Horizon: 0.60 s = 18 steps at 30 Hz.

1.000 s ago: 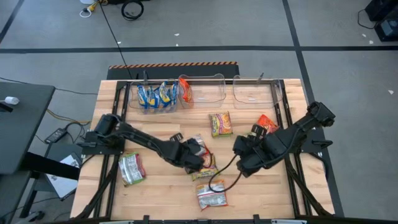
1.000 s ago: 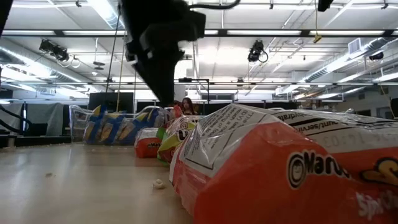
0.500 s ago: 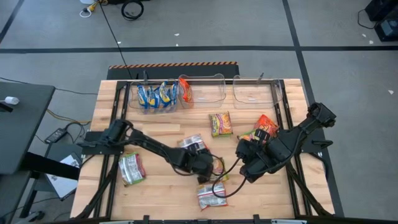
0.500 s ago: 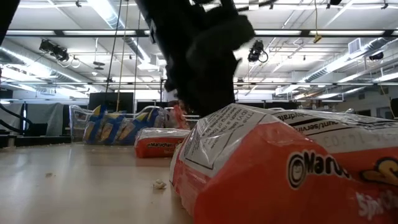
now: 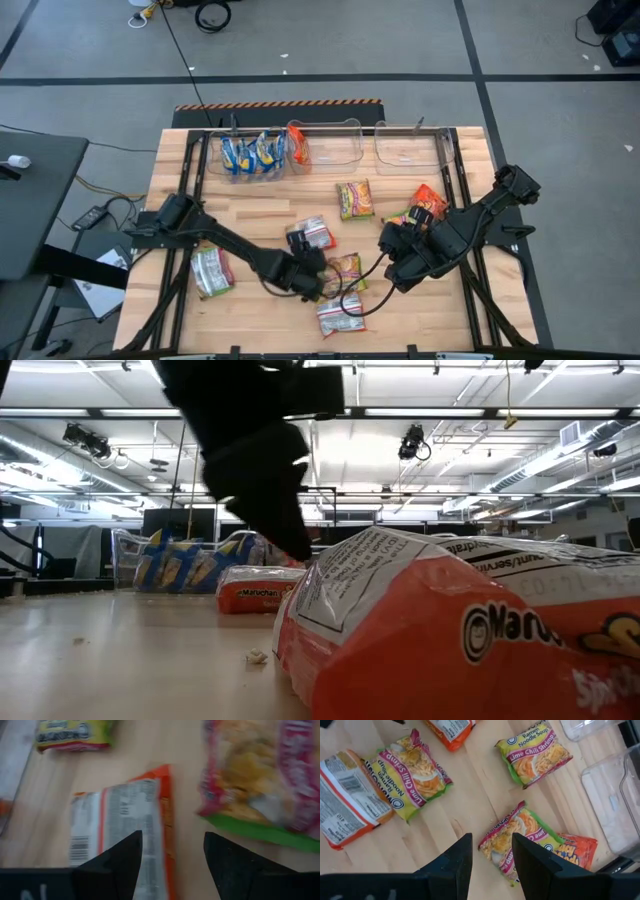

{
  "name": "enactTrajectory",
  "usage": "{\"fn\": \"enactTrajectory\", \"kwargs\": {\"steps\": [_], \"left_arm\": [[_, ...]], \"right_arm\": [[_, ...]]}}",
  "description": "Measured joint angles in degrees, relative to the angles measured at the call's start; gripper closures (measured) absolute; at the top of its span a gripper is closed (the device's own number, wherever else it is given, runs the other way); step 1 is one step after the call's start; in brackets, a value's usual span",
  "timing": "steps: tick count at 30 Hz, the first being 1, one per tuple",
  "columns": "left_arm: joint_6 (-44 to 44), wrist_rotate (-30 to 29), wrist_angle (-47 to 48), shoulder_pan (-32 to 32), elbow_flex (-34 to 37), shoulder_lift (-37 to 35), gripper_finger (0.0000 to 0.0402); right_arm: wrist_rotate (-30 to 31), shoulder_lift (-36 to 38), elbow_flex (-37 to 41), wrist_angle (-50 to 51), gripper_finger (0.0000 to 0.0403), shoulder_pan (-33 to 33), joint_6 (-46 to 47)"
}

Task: Sort Maruchan noodles
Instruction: Put the orange noodle pack into the middle transparent bin

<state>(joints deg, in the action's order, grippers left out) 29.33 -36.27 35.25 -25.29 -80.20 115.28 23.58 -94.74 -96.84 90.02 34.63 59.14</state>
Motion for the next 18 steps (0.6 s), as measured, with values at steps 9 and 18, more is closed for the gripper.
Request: {"fn": "enactTrajectory", "kwargs": {"steps": [9, 18], "left_arm": [[1.35, -6.01, -6.29, 0.10, 5.57, 0.05, 0.0184], [-12.89, -6.30, -16.74, 0.76, 13.23, 0.17, 0.0184]], "right_arm": [[-1.29, 0.00, -0.02, 0.00, 0.0260, 0.65, -0.76], [-1.27, -0.02, -0.02, 0.00, 0.0260, 2.24, -0.16]]}}
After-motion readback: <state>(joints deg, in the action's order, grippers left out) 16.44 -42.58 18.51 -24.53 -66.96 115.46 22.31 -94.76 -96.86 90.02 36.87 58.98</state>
